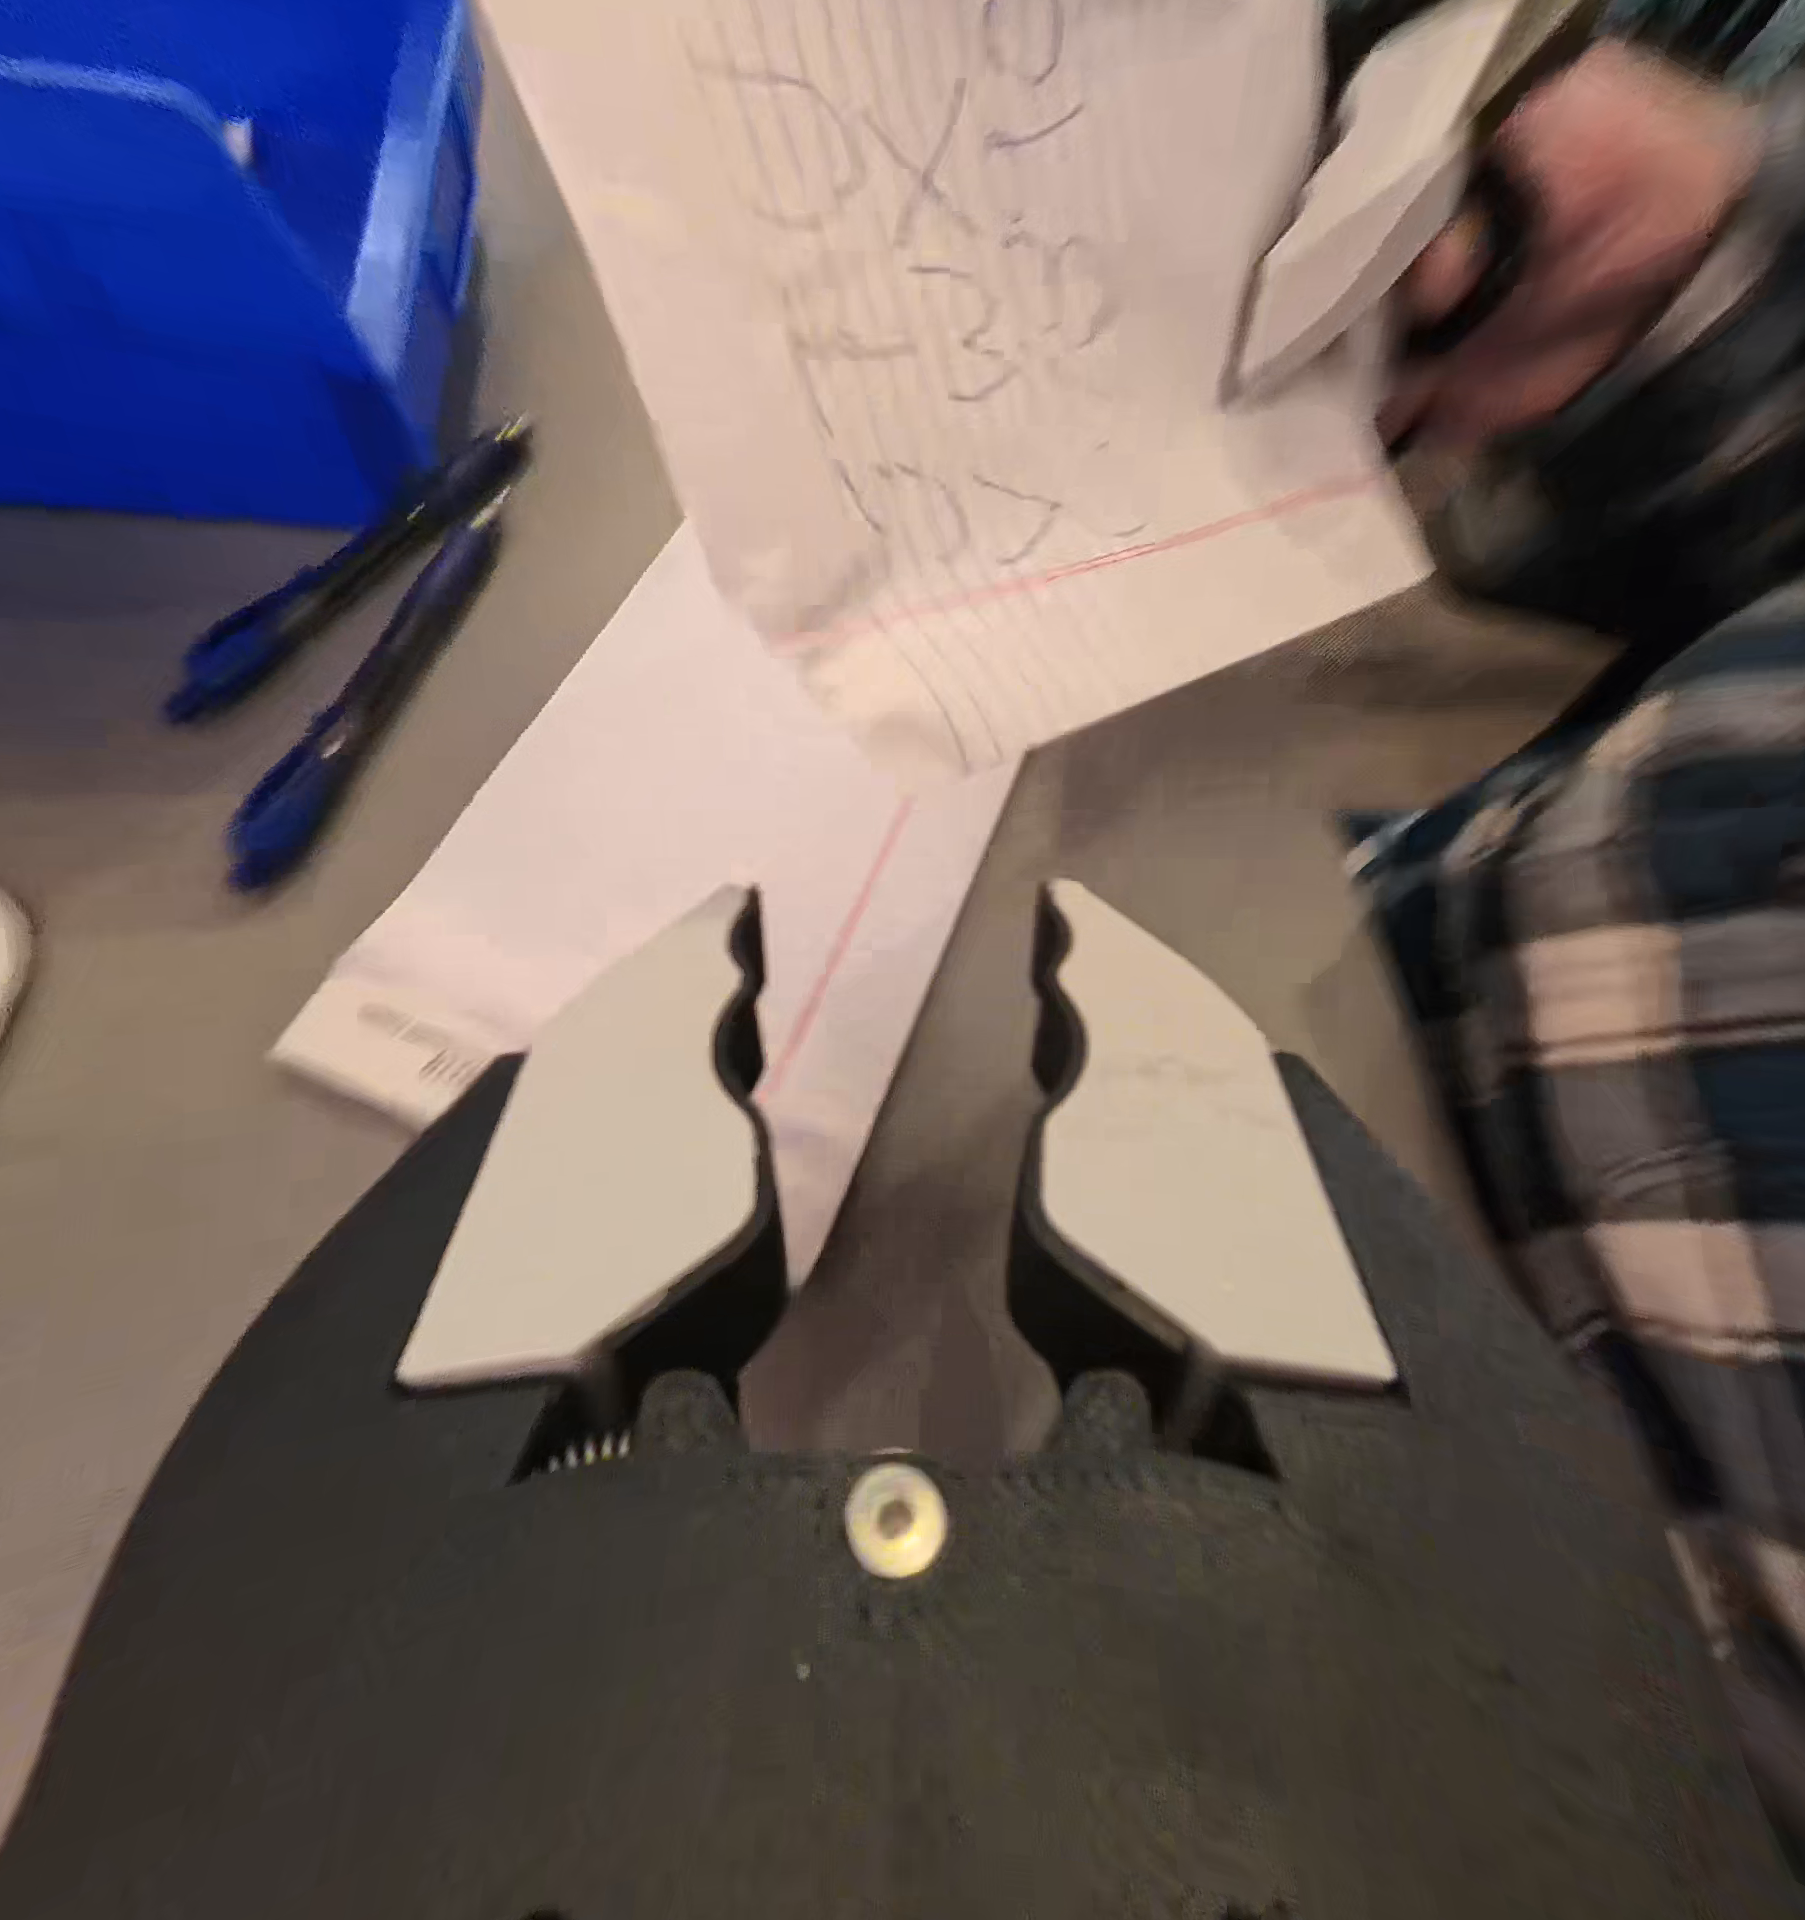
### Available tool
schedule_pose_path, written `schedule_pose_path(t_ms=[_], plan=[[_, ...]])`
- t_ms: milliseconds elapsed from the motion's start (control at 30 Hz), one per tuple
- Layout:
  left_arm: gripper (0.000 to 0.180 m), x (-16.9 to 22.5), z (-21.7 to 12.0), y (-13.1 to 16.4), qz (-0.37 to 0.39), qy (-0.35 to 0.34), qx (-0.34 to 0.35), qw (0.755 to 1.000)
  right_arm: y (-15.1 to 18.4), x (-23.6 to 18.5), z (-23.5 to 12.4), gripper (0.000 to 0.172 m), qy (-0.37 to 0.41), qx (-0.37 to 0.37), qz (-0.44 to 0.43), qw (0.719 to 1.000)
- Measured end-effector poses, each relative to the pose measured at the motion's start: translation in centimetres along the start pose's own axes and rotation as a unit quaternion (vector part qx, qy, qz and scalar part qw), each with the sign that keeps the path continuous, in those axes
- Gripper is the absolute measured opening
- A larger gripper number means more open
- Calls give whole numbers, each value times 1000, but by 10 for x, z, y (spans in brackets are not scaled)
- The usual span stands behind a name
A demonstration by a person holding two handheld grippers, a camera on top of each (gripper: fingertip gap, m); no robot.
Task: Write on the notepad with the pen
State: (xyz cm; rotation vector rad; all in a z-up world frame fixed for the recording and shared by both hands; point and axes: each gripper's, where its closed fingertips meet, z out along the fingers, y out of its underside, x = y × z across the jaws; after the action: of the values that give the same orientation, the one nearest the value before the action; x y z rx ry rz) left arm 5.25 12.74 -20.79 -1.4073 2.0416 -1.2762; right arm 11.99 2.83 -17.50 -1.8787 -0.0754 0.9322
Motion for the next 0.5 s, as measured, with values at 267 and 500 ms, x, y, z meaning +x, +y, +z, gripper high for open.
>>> schedule_pose_path(t_ms=[267, 500], plan=[[0, 19, 13, -57, -135, 160, 203, 957, -13, 1, 28, 1, 0, -1, -55, 998], [0, 11, 17, -40, -99, 162, 119, 975, -37, 22, 15, 49, 46, -51, -107, 992]])
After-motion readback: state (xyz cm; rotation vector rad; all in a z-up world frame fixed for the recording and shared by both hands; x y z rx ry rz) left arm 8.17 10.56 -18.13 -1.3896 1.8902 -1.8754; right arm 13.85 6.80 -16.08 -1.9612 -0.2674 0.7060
